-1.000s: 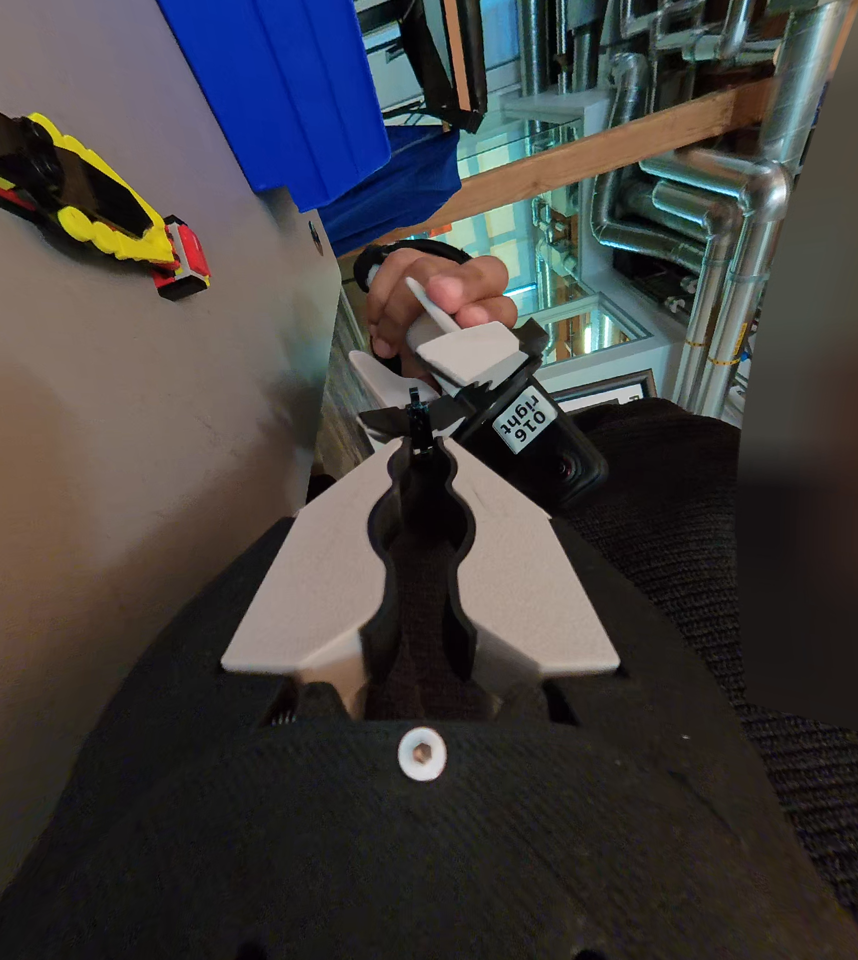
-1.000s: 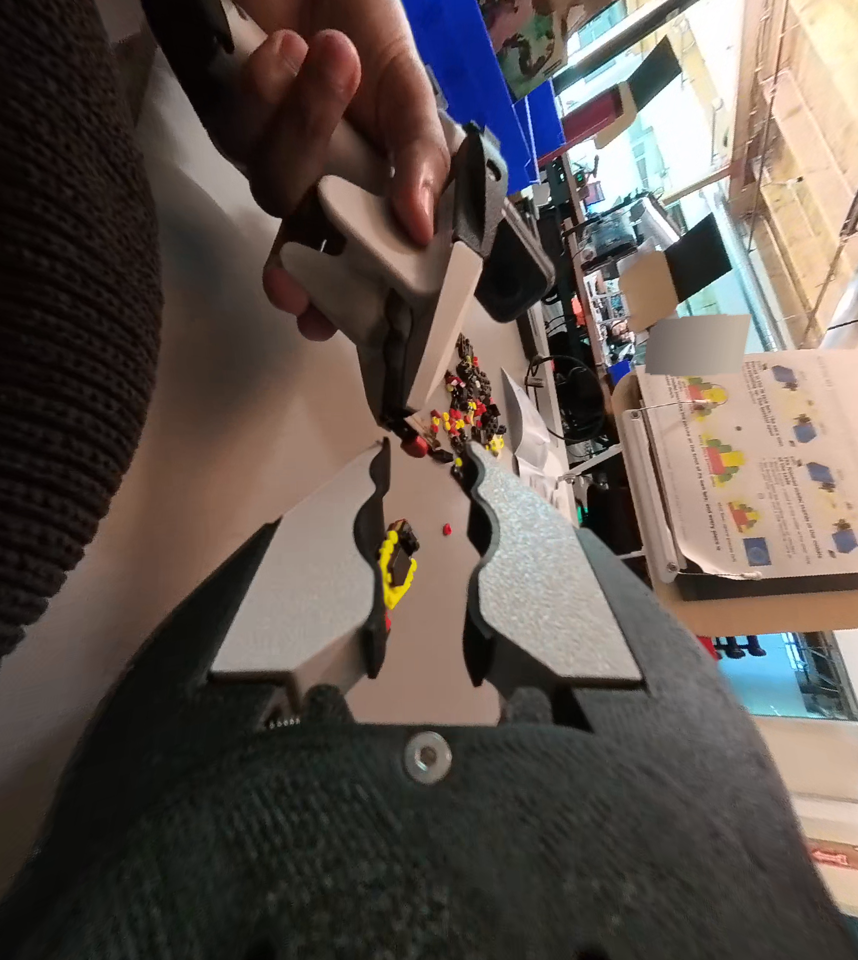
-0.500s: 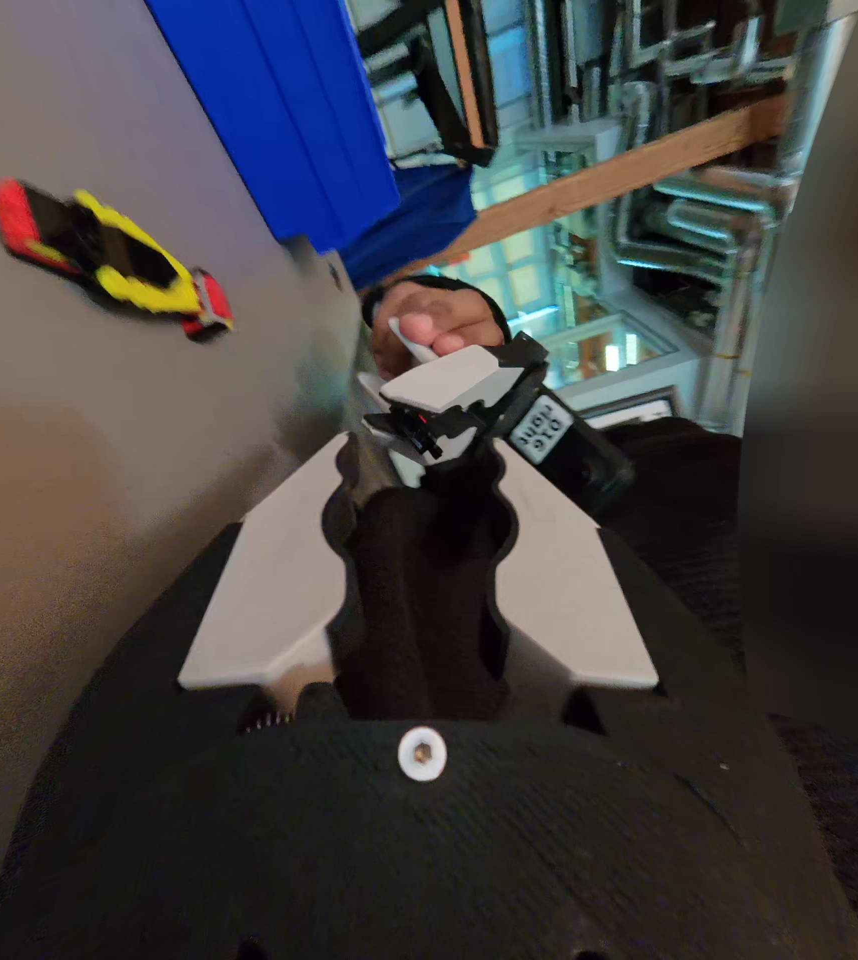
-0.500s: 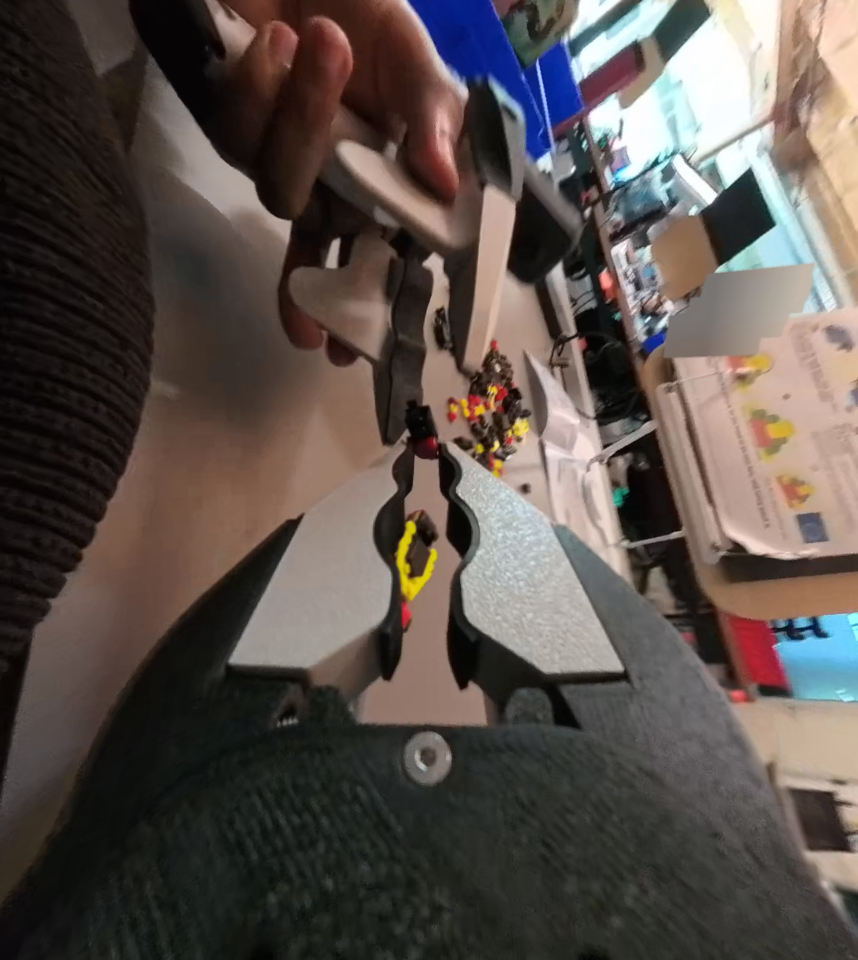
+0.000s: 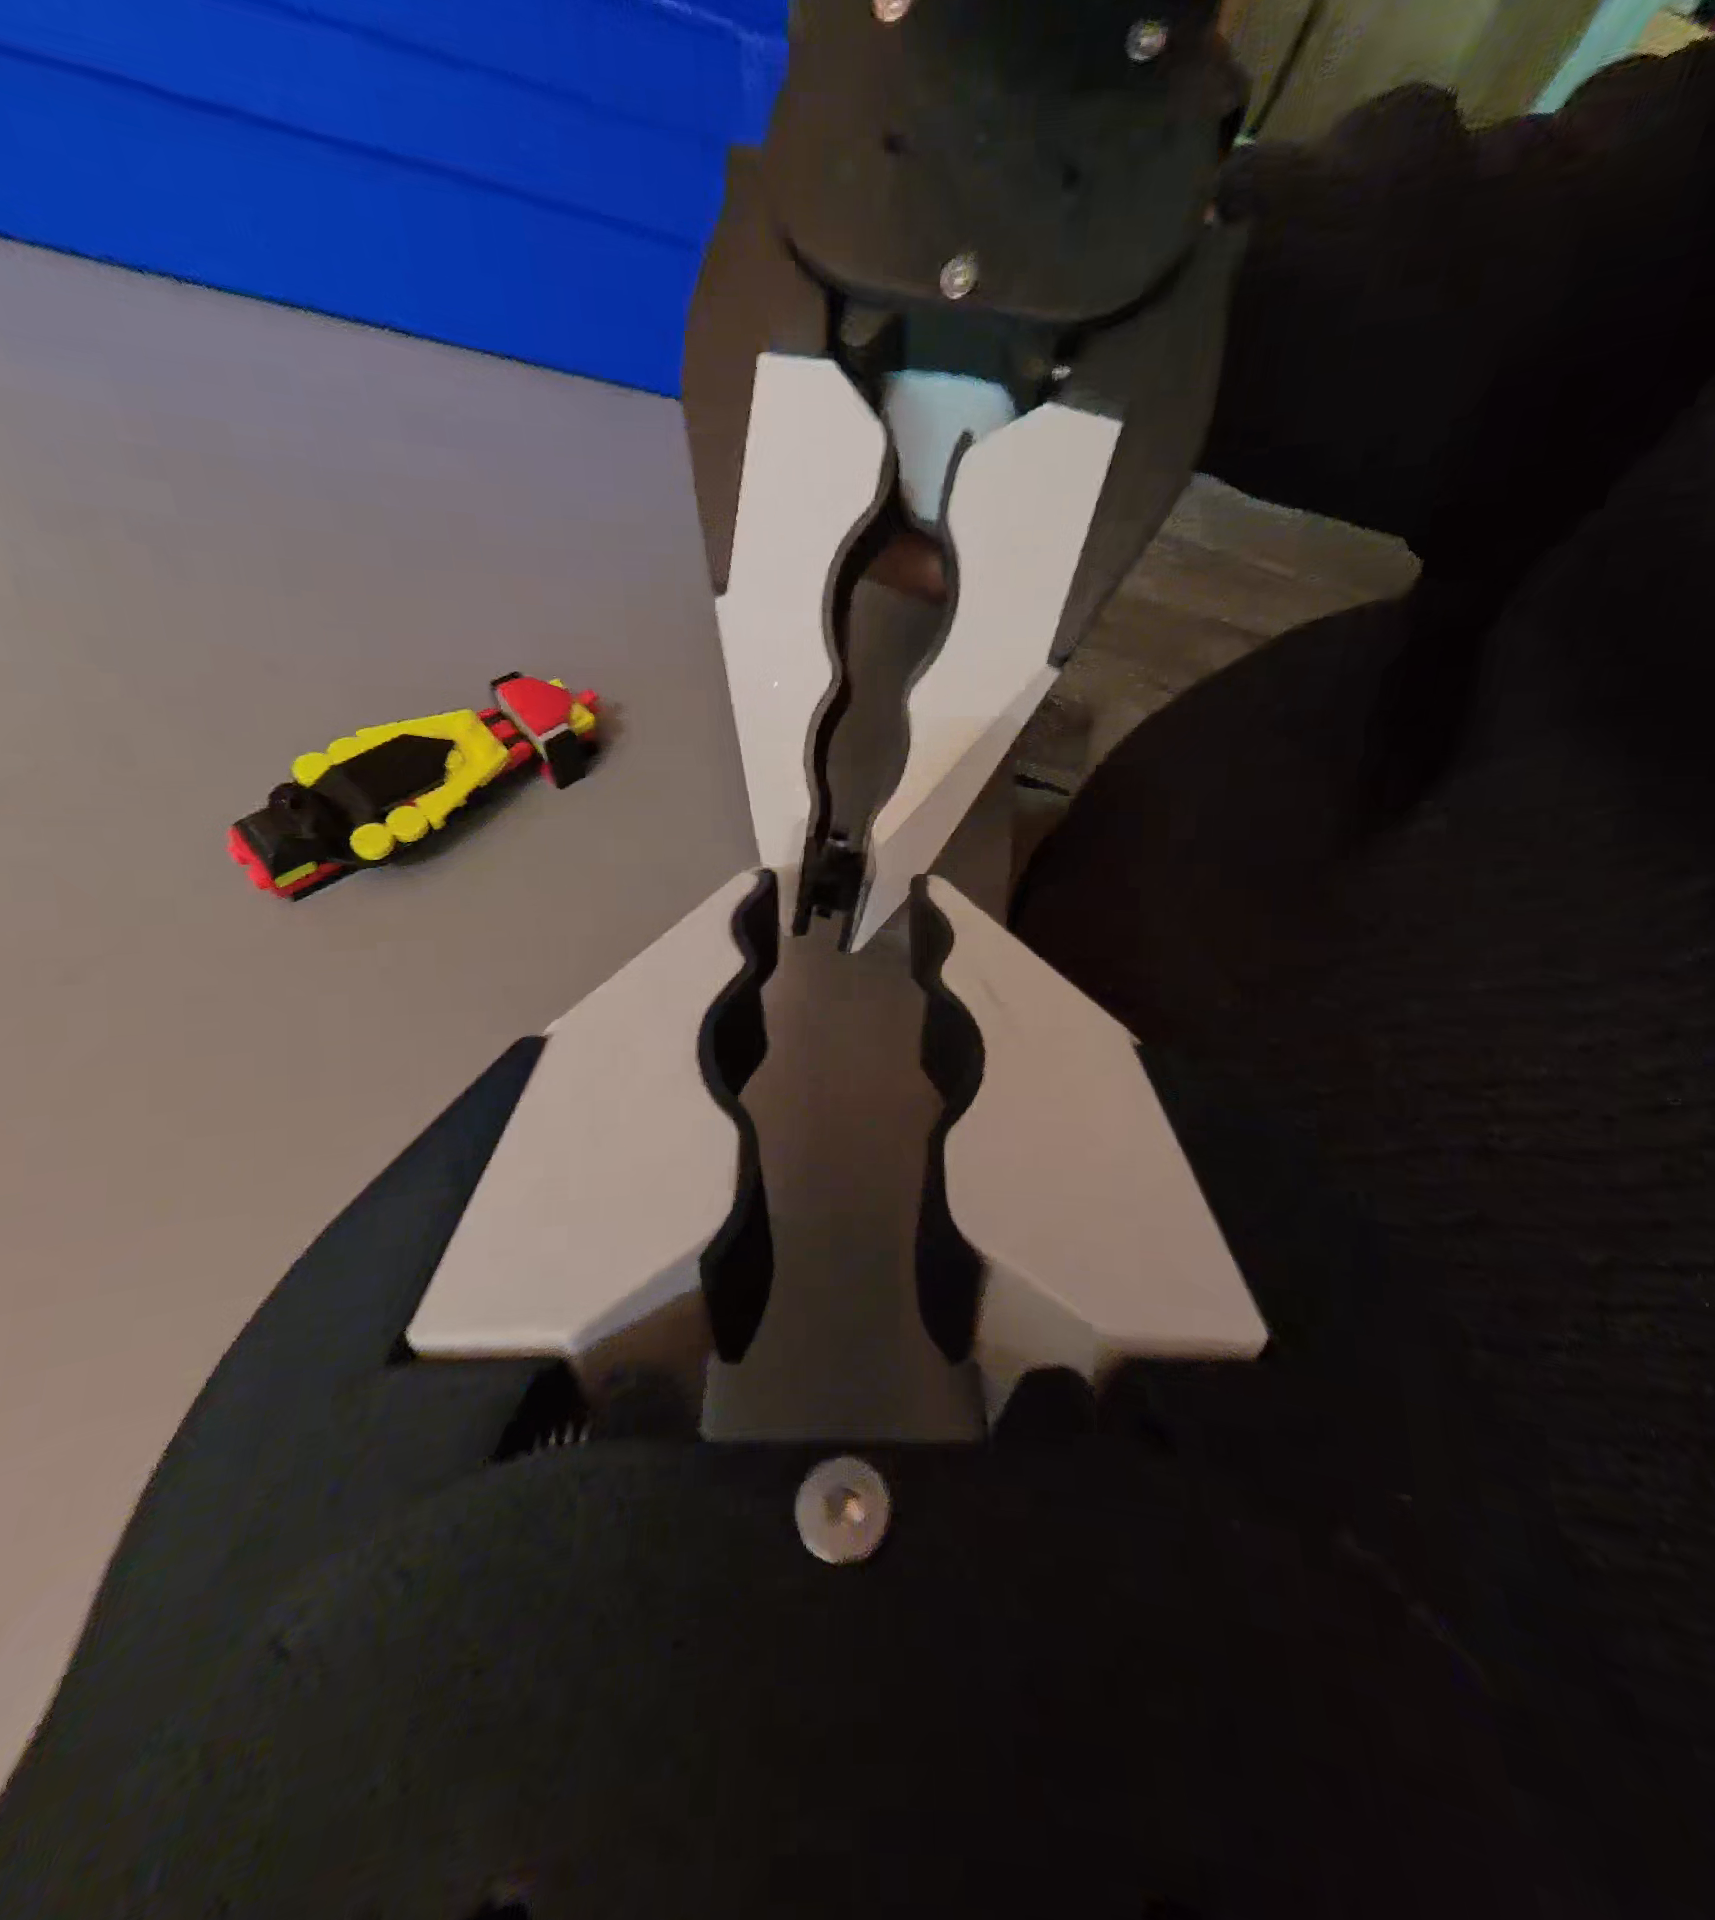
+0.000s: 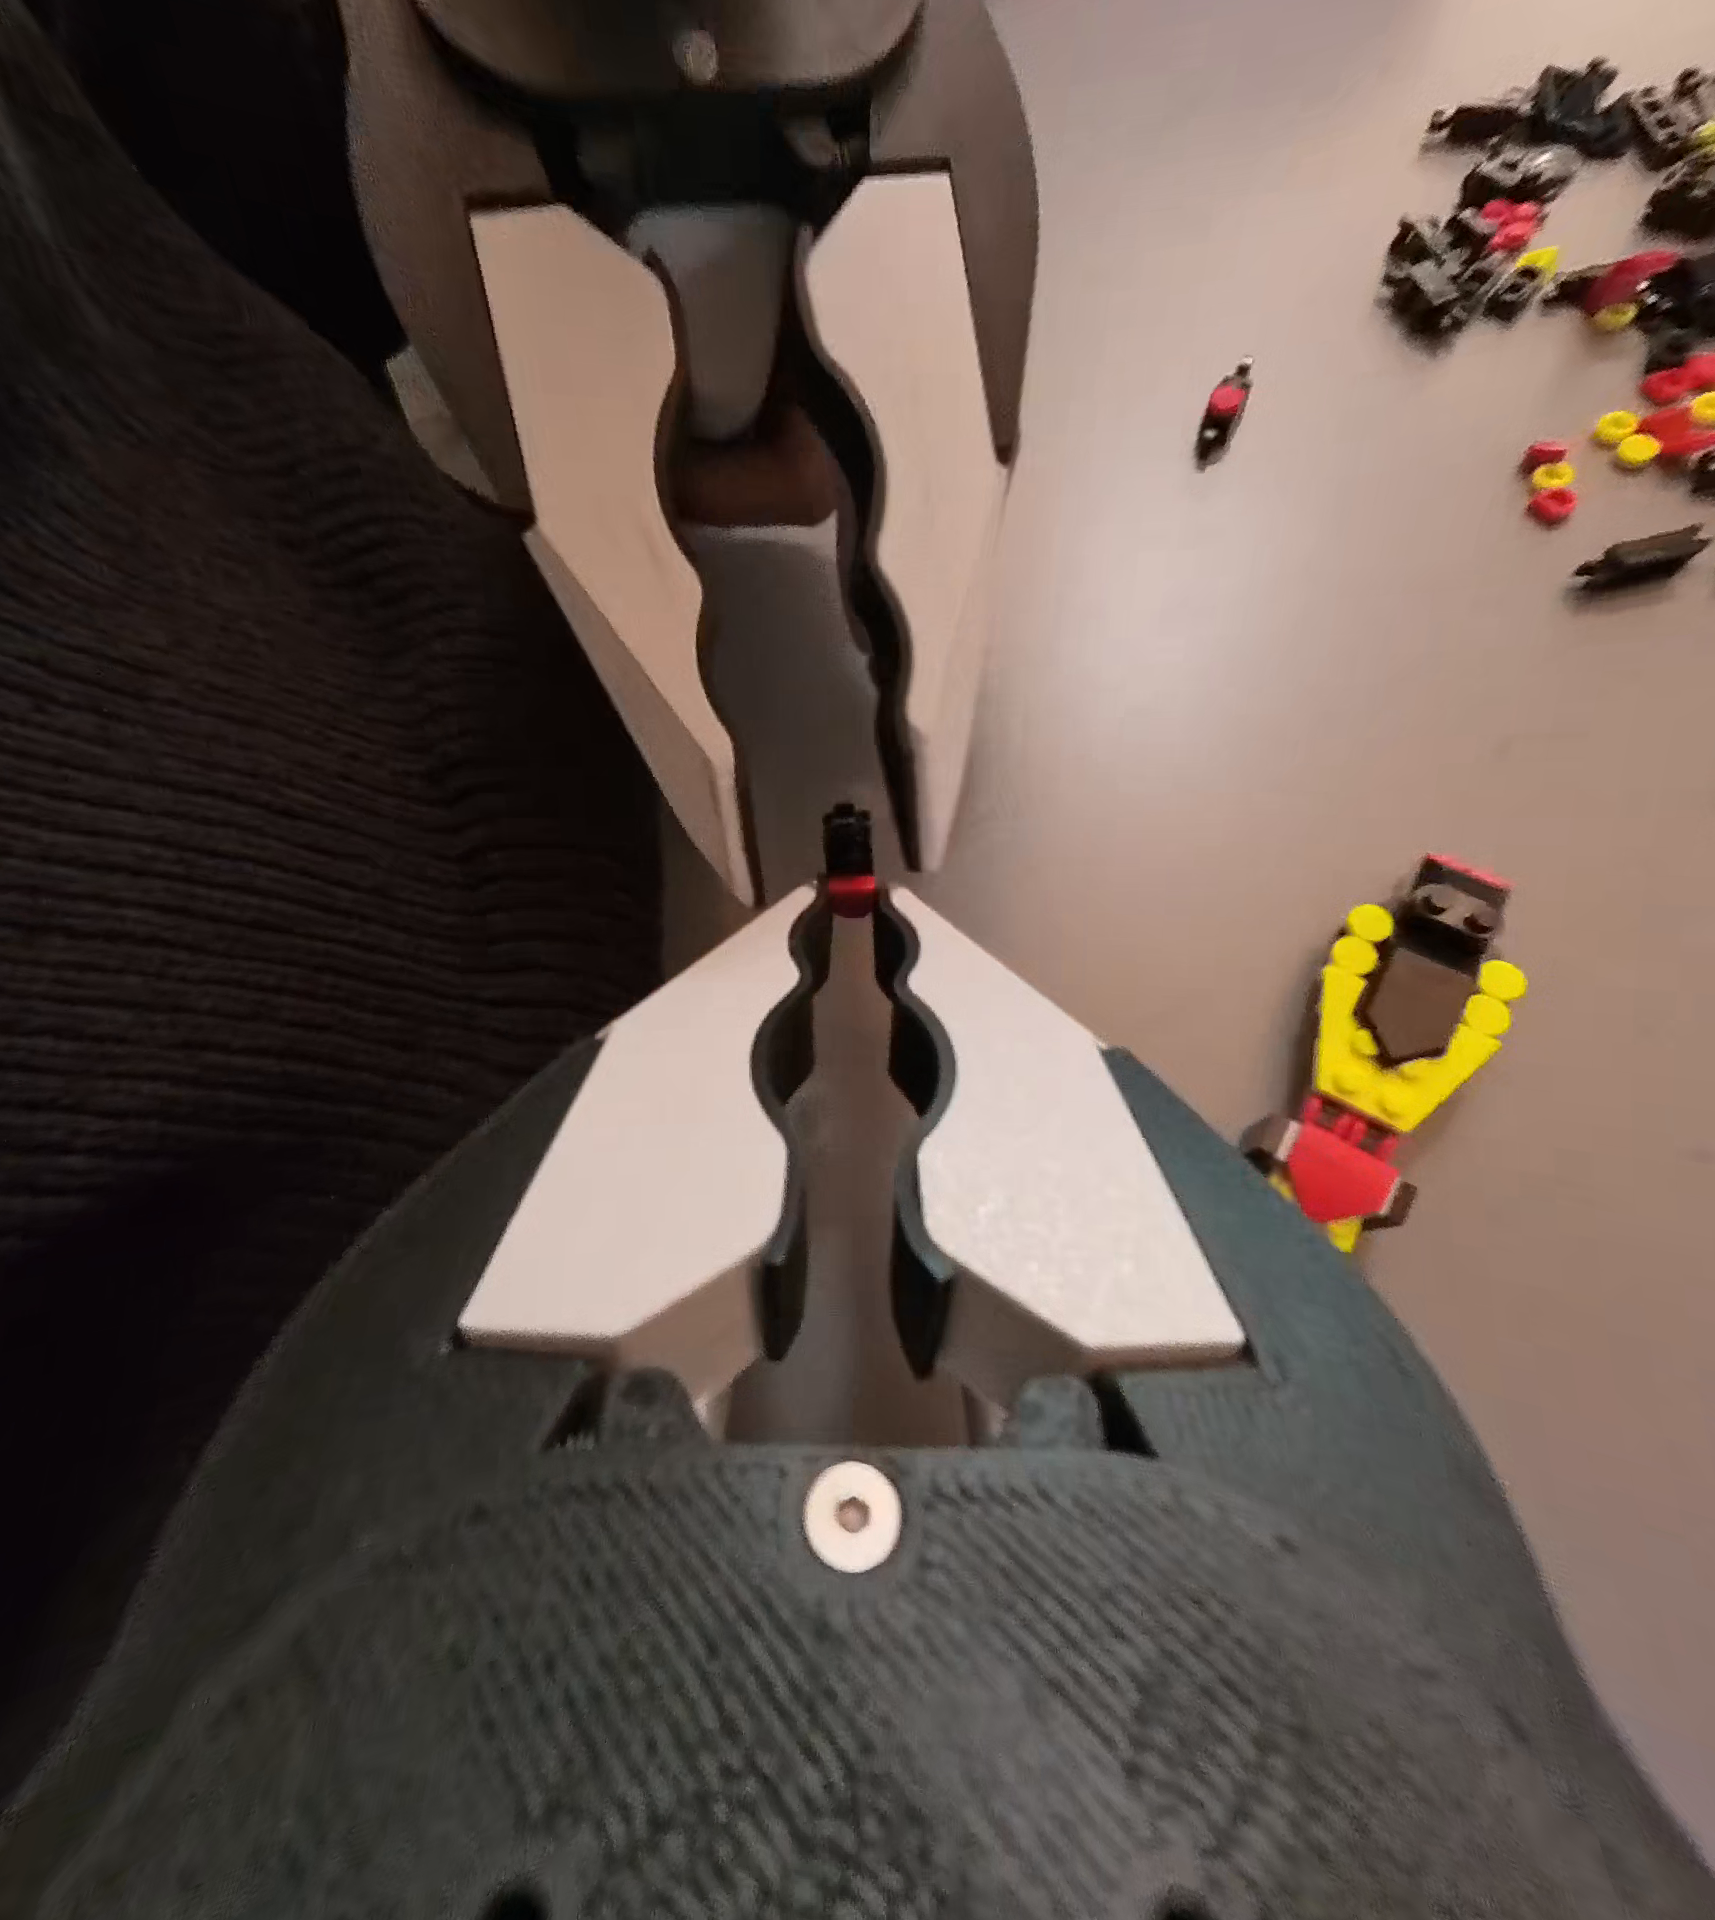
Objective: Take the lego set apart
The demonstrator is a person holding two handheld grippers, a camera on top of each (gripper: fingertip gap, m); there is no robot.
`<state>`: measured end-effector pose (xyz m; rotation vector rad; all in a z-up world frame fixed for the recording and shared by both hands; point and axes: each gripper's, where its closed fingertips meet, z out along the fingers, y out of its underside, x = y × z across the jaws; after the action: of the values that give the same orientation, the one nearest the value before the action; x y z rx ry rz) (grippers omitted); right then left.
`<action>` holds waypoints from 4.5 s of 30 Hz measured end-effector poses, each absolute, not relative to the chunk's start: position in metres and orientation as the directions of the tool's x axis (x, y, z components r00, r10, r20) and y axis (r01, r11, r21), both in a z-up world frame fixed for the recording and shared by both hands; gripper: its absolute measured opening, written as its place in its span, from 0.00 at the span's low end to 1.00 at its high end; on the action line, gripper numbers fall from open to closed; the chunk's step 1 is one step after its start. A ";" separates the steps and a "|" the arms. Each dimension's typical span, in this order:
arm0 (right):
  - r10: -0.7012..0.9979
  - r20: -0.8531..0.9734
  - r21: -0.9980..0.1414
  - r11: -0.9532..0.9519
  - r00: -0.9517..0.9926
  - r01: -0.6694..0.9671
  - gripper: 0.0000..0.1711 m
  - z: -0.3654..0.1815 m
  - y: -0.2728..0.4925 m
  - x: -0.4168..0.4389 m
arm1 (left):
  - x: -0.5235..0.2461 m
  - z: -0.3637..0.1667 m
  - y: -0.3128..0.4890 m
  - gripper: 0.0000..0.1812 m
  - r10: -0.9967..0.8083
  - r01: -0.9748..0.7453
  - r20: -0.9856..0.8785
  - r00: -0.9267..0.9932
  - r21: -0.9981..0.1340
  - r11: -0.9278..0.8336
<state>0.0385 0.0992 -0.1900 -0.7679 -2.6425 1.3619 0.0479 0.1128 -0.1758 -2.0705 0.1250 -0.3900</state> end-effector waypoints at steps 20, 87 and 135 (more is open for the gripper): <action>0.515 -0.393 -0.911 -0.108 -0.762 0.397 0.14 -0.106 0.122 0.001 | 0.000 -0.098 0.111 0.02 -0.255 0.711 0.728 0.636 -0.682 -0.174; 0.163 -0.822 -0.504 -0.653 -0.546 0.565 0.00 -0.089 0.124 -0.019 | 0.000 -0.098 0.121 0.03 -0.222 0.833 0.832 0.508 -0.540 -0.119; 0.925 0.140 -0.732 0.336 -0.353 0.592 0.28 -0.106 0.264 -0.177 | -0.016 -0.092 0.109 0.00 -0.175 0.795 0.790 0.587 -0.603 -0.056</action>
<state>-0.1774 0.2643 -0.1060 -1.3242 -2.0558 0.7923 -0.0162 0.1085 -0.0922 -1.4139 -0.5712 -0.8646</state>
